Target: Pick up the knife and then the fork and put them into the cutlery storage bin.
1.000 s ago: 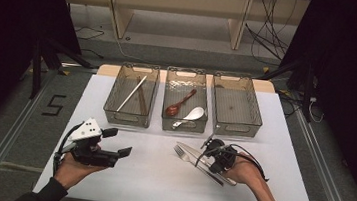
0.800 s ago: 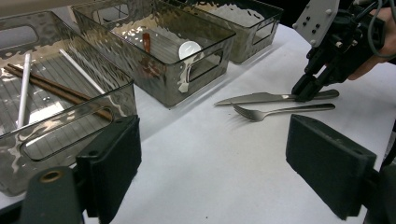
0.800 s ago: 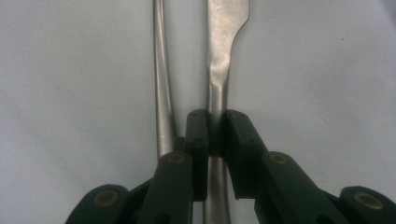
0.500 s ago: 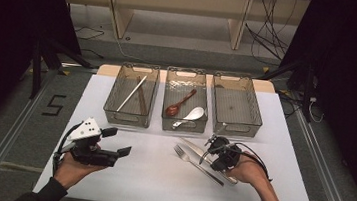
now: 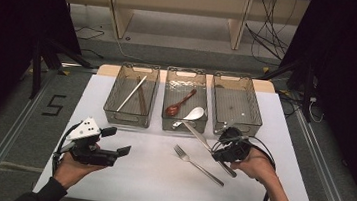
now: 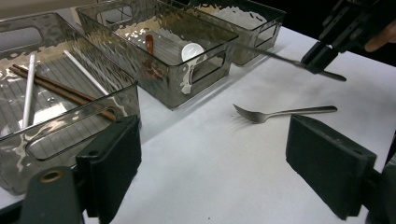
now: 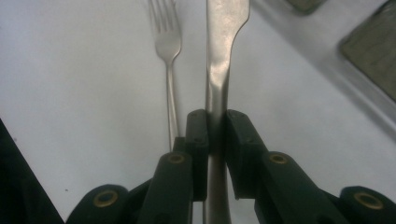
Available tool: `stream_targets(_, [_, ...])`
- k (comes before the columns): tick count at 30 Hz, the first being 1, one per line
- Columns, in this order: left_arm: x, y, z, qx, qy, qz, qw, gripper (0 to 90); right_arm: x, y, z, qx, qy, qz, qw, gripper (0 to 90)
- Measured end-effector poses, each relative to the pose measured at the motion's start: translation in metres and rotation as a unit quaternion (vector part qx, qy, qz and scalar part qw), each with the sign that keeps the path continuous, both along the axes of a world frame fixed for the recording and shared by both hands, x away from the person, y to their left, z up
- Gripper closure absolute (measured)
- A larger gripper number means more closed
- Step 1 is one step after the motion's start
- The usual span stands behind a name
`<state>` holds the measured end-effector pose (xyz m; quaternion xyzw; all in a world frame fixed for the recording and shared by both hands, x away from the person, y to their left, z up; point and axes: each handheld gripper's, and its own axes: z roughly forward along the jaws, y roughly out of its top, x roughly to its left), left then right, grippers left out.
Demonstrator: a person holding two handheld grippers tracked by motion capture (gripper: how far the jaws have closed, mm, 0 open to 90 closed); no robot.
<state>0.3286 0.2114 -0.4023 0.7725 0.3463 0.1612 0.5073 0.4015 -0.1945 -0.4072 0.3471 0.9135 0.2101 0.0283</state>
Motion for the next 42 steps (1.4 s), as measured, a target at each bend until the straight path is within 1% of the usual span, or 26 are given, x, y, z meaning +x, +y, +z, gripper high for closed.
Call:
stream_targets(2, [0.0, 0.0, 0.0, 0.0, 0.0, 0.0, 1.0, 17.8, 0.003, -0.006, 0.004, 0.017, -0.013, -0.012, 0.9997, 80.6])
stream_targets(4, [0.0, 0.001, 0.001, -0.001, -0.002, 0.001, 1.0, 17.8, 0.004, -0.012, 0.008, 0.038, -0.029, -0.026, 0.9985, 80.7])
stream_targets(6, [0.0, 0.002, 0.001, -0.004, -0.002, 0.003, 1.0, 17.8, 0.007, -0.017, 0.01, 0.054, -0.033, -0.038, 0.9973, 80.6])
stream_targets(8, [0.0, 0.003, 0.001, -0.004, -0.002, 0.005, 1.0, 17.8, 0.009, -0.021, 0.012, 0.066, -0.04, -0.05, 0.9958, 80.6])
stream_targets(9, [0.0, 0.003, 0.001, -0.005, -0.003, 0.005, 1.0, 17.8, 0.011, -0.024, 0.012, 0.07, -0.04, -0.055, 0.9952, 80.6])
stream_targets(11, [0.0, 0.003, 0.001, -0.008, -0.003, 0.005, 1.0, 17.7, 0.014, -0.028, 0.015, 0.083, -0.047, -0.068, 0.9931, 80.6])
stream_targets(12, [0.0, 0.003, 0.001, -0.01, -0.002, 0.005, 0.9999, 17.7, 0.016, -0.031, 0.016, 0.089, -0.046, -0.073, 0.9923, 80.6])
stream_targets(16, [0.0, 0.005, 0.001, -0.014, -0.004, 0.009, 0.9999, 17.5, 0.024, -0.039, 0.023, 0.102, -0.057, -0.092, 0.9889, 80.6])
stream_targets(17, [0.0, 0.005, 0.001, -0.016, -0.004, 0.01, 0.9998, 17.4, 0.027, -0.041, 0.024, 0.107, -0.06, -0.099, 0.9874, 80.6])
stream_targets(21, [0.0, 0.006, 0.001, -0.02, -0.004, 0.012, 0.9997, 17.1, 0.037, -0.047, 0.028, 0.116, -0.065, -0.119, 0.9839, 80.6])
stream_targets(23, [0.0, 0.006, 0.001, -0.02, -0.005, 0.012, 0.9997, 17.1, 0.042, -0.05, 0.03, 0.122, -0.067, -0.13, 0.9816, 80.6])
stream_targets(24, [0.0, 0.006, 0.001, -0.02, -0.004, 0.012, 0.9997, 17.1, 0.045, -0.051, 0.031, 0.122, -0.068, -0.134, 0.9811, 80.6])
stream_targets(30, [0.0, 0.006, 0.002, -0.02, -0.005, 0.013, 0.9997, 17.1, 0.06, -0.056, 0.038, 0.132, -0.078, -0.163, 0.9746, 80.6])
stream_targets(35, [0.0, 0.006, 0.002, -0.02, -0.007, 0.013, 0.9997, 17.1, 0.073, -0.056, 0.045, 0.128, -0.09, -0.186, 0.97, 80.6])
stream_targets(37, [0.0, 0.006, 0.002, -0.021, -0.007, 0.013, 0.9997, 17.1, 0.078, -0.056, 0.047, 0.122, -0.094, -0.193, 0.9689, 80.5])
stream_targets(42, [0.0, 0.006, 0.001, -0.022, -0.005, 0.012, 0.9997, 17.0, 0.09, -0.058, 0.051, 0.119, -0.098, -0.21, 0.9654, 80.5])
